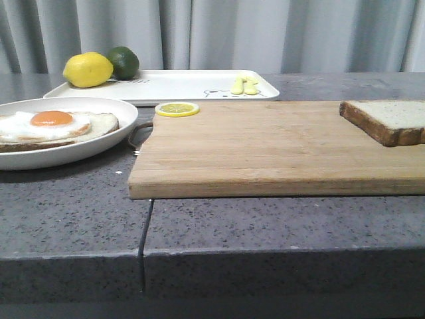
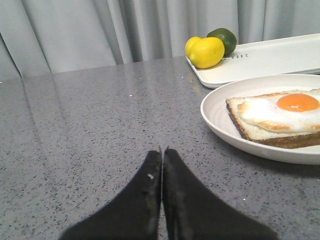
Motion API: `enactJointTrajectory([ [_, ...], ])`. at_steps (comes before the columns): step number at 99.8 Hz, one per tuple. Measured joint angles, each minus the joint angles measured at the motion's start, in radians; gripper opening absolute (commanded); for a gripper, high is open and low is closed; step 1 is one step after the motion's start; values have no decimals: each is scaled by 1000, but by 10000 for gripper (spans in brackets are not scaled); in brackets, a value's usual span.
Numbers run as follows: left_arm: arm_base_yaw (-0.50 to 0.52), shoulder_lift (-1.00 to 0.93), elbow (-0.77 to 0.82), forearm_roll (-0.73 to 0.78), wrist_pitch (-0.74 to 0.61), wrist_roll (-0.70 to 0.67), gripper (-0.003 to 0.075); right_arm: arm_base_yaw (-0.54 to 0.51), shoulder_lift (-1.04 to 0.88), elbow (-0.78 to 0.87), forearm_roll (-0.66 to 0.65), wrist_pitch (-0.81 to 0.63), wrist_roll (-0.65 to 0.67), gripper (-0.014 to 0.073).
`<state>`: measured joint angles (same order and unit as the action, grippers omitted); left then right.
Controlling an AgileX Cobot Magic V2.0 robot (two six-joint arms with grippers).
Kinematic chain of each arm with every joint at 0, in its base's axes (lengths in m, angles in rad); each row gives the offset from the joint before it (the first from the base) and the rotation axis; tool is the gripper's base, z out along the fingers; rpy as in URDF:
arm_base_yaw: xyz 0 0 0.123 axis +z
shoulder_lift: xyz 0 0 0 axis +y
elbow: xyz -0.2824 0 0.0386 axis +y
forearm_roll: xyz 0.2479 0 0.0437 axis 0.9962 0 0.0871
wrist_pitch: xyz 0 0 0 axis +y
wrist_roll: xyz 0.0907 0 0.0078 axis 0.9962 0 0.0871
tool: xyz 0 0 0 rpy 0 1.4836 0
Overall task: Place bread and move sandwich to tray
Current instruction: 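Move the right gripper above the white bread slice and open it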
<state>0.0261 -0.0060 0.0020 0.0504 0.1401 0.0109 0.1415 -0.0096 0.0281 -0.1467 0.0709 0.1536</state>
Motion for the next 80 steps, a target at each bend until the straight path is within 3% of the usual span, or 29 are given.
enactJointTrajectory([
  [49,0,0,0,0,0,0,-19,0,0,0,0,0,-3,-68],
  [80,0,0,0,0,-4,0,-19,0,0,0,-68,0,-52,-68],
])
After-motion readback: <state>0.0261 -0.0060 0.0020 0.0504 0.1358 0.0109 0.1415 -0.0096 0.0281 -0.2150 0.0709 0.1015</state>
